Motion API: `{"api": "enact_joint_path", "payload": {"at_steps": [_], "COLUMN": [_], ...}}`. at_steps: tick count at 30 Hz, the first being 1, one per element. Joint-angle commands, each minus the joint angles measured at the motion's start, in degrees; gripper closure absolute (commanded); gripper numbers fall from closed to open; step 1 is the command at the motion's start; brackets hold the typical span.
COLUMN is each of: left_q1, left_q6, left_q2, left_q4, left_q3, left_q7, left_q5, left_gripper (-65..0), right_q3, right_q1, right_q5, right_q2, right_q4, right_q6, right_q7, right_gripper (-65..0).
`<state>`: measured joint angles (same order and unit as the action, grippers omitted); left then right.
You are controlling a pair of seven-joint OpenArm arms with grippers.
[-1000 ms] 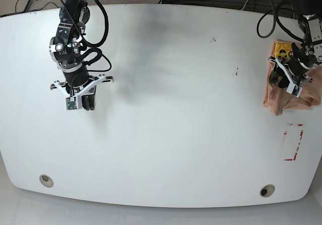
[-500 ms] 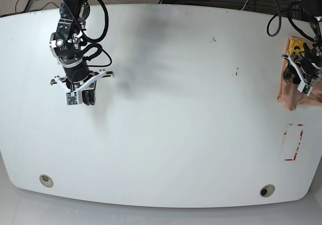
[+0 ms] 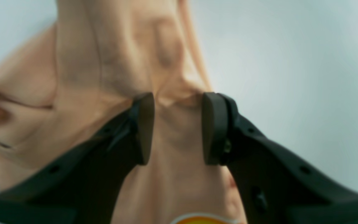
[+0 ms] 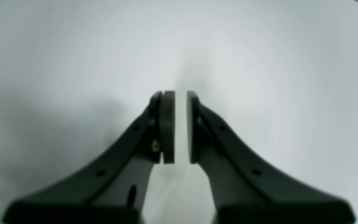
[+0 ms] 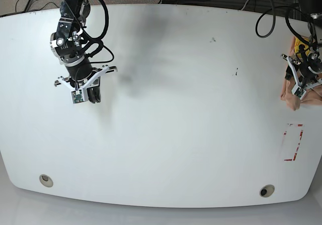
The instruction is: Layout the t-shirt on the table in an organized manner, then fold the t-shirt properly
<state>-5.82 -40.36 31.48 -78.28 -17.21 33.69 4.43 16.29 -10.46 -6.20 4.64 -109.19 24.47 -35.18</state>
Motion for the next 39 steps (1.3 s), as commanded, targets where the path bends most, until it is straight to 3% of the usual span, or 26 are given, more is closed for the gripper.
{"api": "enact_joint_path", "payload": {"at_steps": [1, 9, 15, 17, 19, 21, 25, 39], "left_q1": [0.95, 0.86, -0.37, -1.87, -2.83, -4.50, -8.11, -26.13], "left_q6": [0.36, 0.49, 11.39, 15.17, 16.58, 16.93, 16.93, 16.93], "left_q2": [-0.50, -8.23, -16.23, -19.31, -22.30, -25.73, -29.16, -35.05], "left_q4": [-5.54, -14.86, -17.50, -18.99, -20.14, -21.63, -24.53, -35.17], "left_q3": [-0.41, -0.41, -0.33, 0.03, 0.11, 0.11, 0.20, 0.99], "left_q7": [-1.30, -3.67, -13.52, -18.00, -21.34, -25.03, -28.11, -28.55], "left_q5": [0.45, 0.10, -2.27, -6.40, -9.22, -12.12, -14.76, -14.40], "left_gripper": [-23.9, -23.9, -23.9, -23.9, -23.9, -23.9, -23.9, -23.9], "right_q3": [0.19, -1.74, -5.09, -6.58, -7.46, -7.72, -7.64, -2.80], "right_q1": [1.01, 1.71, 1.45, 0.39, -0.75, -2.33, -5.15, -23.08], "right_q5": [-0.27, -0.18, -0.18, 0.44, 2.46, 5.98, 9.32, 2.81], "right_q2": [0.76, 3.84, 6.74, 8.06, 8.67, 8.76, 6.92, 5.16], "right_q4": [-1.10, -1.01, -1.01, 0.04, 1.19, 2.59, 3.91, -5.93], "right_q6": [0.10, 0.10, 0.10, -0.34, -0.42, -0.42, -0.42, -0.07], "right_q7": [1.38, 1.55, 2.34, 5.42, 8.76, 13.60, 18.52, 18.96], "right_gripper": [-5.9, -5.9, -5.7, -5.7, -5.7, -5.7, -5.7, -5.7]}}
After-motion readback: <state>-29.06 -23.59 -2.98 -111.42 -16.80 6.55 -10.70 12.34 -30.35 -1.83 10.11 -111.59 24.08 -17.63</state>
